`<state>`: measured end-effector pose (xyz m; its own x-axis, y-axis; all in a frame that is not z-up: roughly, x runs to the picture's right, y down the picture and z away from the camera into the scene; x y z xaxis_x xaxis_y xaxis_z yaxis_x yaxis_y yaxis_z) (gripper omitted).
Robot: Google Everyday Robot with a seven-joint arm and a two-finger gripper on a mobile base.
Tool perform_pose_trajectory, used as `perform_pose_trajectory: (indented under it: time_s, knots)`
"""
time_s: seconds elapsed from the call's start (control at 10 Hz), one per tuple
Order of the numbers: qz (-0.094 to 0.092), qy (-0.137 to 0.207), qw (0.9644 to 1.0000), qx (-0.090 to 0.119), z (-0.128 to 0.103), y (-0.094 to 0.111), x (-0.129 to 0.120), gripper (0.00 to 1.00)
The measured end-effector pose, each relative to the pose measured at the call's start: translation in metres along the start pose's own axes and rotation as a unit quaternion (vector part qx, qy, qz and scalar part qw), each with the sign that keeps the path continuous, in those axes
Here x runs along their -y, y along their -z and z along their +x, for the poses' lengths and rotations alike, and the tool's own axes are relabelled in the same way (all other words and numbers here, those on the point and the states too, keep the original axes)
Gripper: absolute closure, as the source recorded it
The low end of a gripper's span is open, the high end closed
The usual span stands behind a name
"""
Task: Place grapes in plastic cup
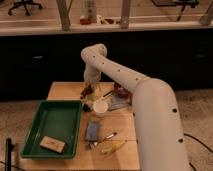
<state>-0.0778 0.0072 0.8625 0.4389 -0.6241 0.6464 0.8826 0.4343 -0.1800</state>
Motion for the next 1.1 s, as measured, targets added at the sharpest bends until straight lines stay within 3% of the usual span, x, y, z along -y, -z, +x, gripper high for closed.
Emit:
perform_pose_trajectory:
  time_s: [1.1]
  knots:
    - [0.000,0.069,0.9976,-0.005,0.013,-0.019,0.005,1.00]
